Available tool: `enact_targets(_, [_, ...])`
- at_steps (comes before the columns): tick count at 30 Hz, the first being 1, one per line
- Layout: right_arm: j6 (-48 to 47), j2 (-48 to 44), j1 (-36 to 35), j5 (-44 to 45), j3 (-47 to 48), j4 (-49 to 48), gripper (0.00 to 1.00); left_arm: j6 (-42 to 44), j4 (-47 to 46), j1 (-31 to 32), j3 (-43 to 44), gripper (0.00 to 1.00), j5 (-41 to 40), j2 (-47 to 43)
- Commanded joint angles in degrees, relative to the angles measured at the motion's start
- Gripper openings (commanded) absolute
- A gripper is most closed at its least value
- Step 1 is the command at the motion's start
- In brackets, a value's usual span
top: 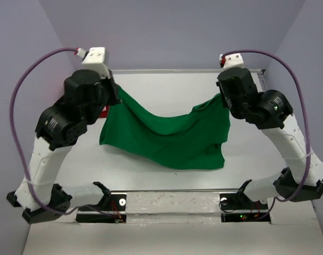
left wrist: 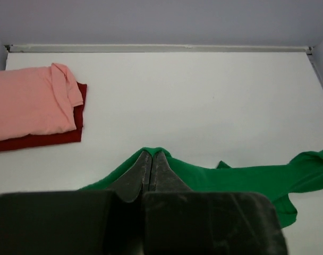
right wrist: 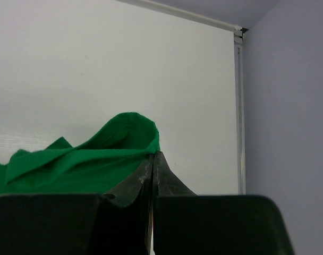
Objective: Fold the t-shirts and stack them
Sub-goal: Flatten the tshirt out
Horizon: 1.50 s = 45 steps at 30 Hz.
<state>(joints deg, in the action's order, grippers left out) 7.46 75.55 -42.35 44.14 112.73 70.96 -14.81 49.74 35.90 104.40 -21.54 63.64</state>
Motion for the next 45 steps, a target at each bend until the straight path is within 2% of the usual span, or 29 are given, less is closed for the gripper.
enact_targets(1, [-3.68,-0.93,-4.74,10.87,8.99,-2.4,0.0,5.05,0.88,9.5,13.69,0.0,-12.8,8.68])
enact_targets(2, [-4.55,-2.5,-5.54,13.23,9.61,-3.8,0.0,5.4,1.67,11.02,19.29,0.0,-14.22,10.0])
enact_targets(3, [-6.65,-3.64,-5.55,17.6,8.66,-4.77,0.0,5.58,2.2,12.77,20.74,0.0,-16.15,12.02])
enact_targets(4, [-6.85,-5.83,-6.16,19.04,6.3,-6.08,0.0,5.75,2.03,16.62,21.89,0.0,-19.56,12.47])
enact_targets(8, [-10.8,-9.1,-6.17,22.48,3.73,-8.29,0.0,4.44,2.91,21.74,23.39,0.0,-23.02,14.75])
enact_targets(12, [-7.91,-8.49,-6.17,15.73,10.39,-6.18,0.0,2.59,2.04,22.2,22.61,0.0,-23.11,13.45])
enact_targets(14, [-10.25,-7.35,-6.17,13.35,15.06,-8.28,0.0,4.34,-0.07,22.11,21.29,0.0,-24.51,12.57])
enact_targets(16, [-13.25,-5.42,-6.17,12.82,15.85,-11.7,0.0,6.01,-1.13,21.58,23.03,0.0,-24.51,13.7])
enact_targets(19, [-17.47,-1.56,-6.17,10.62,18.39,-18.55,0.0,8.91,-1.04,20.61,30.23,0.0,-23.38,17.83])
enact_targets(22, [-21.26,2.31,-6.17,8.6,20.86,-23.75,0.0,10.76,-4.56,19.56,32.35,0.0,-22.31,19.33])
enact_targets(25, [-28.27,4.08,-6.7,10.87,21.05,-32.15,0.0,11.56,-5.61,18.25,32.54,0.0,-21.79,20.03])
enact_targets(27, [-34.41,3.73,-6.7,13.15,16.42,-36.83,0.0,11.9,-5.53,17.98,31.49,0.0,-22.05,19.69])
enact_targets(31, [-37.78,1.8,-7.31,14.74,11.73,-41.15,0.0,12.08,-5.44,16.4,26.83,0.0,-23.37,16.97])
enact_targets(34, [-40.5,-0.92,-7.31,16.59,5.94,-43.96,0.0,10.42,-4.91,11.66,22.26,0.0,-19.87,14.68])
enact_targets(39, [-39.64,-7.32,-7.31,18.52,-2.05,-44.33,0.0,9.27,-6.05,2.88,11.28,0.0,-15.39,11.08])
enact_targets(45, [-34.28,-15.16,-4.77,15.02,-24.2,-44.59,0.0,9.45,-7.46,-3.55,7.57,0.0,-9.49,12.03])
